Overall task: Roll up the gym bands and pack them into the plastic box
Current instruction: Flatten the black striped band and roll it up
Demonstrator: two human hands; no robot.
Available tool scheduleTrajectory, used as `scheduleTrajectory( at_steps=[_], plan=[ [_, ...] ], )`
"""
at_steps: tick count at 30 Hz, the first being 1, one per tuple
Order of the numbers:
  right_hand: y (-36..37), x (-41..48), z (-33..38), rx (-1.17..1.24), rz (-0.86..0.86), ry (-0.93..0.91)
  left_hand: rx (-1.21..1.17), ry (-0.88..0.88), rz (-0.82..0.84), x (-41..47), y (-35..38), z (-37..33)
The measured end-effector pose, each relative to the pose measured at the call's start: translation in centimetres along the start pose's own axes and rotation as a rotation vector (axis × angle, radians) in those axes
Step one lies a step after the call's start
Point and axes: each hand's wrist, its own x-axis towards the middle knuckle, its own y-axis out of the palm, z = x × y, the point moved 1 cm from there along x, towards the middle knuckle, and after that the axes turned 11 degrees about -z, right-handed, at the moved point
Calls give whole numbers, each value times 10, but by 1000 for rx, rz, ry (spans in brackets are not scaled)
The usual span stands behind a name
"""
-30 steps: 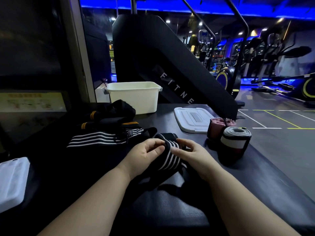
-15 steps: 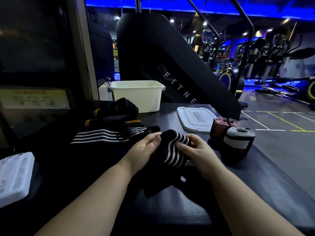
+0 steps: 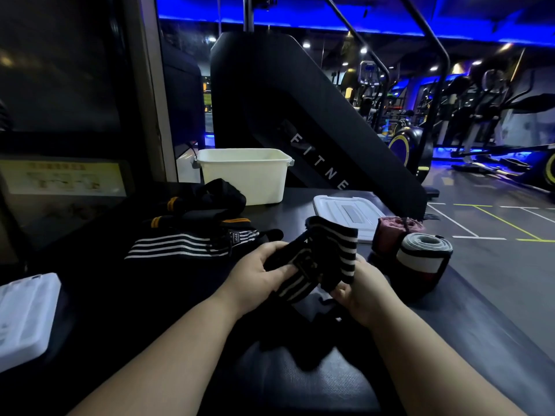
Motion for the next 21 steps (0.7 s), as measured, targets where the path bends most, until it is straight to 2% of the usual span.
scheduleTrajectory(
  at_steps=[4, 7, 11, 17, 21],
  plan=[
    [-1, 1, 9, 135, 88, 94, 10, 1, -80, 3, -3, 1],
    [0, -3, 9, 89, 160, 117, -20, -57, -85, 6, -5, 5],
    [-1, -5, 6, -112, 122, 8, -85, -142, -47, 7, -8, 8],
    [-4, 2, 1, -196, 19, -105, -164, -215, -4, 7, -10, 10],
    [-5, 5, -3, -282, -117, -162, -167, -234, -5, 6, -12, 8]
  ],
)
